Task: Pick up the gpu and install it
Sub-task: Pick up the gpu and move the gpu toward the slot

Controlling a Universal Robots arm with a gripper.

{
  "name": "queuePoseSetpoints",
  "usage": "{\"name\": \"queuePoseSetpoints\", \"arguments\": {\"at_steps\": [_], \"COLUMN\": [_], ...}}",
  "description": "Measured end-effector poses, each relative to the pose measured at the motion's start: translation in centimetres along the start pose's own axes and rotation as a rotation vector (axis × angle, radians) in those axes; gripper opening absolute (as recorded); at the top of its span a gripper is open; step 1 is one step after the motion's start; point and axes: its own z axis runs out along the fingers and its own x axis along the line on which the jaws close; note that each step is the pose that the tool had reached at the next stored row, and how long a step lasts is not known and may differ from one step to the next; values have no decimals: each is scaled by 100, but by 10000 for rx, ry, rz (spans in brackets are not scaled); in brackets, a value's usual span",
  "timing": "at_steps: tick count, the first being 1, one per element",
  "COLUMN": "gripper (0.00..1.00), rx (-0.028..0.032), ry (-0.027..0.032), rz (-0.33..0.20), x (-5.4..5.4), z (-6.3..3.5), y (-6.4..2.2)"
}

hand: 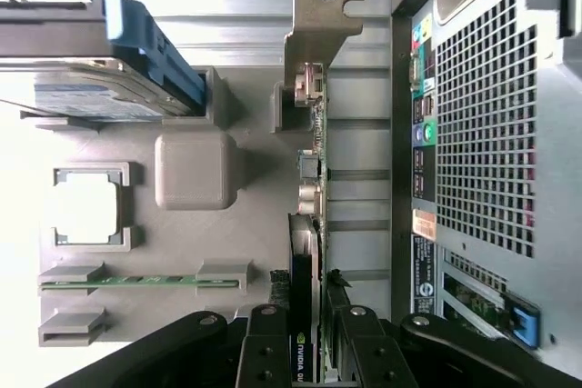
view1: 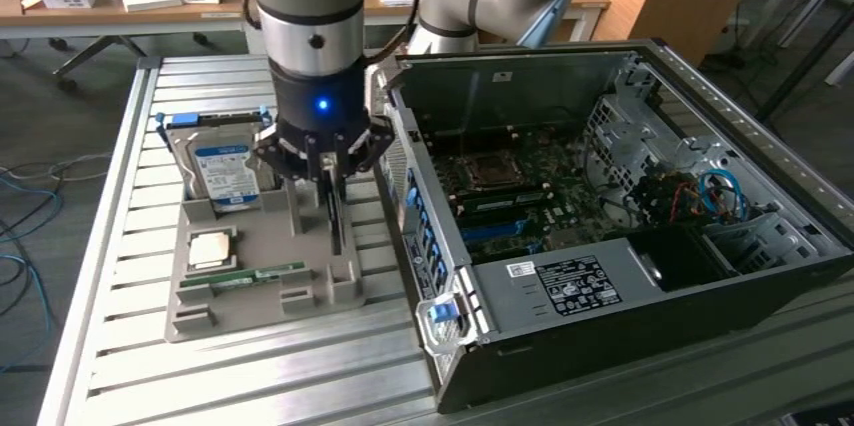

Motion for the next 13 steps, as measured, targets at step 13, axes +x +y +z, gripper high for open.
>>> {"name": "queuePoseSetpoints", "arguments": {"at_steps": [13], "gripper": [26], "rx": [-1], "ry": [0], "rz": [0], "x": [-12], "z": [-509], "y": [24]}}
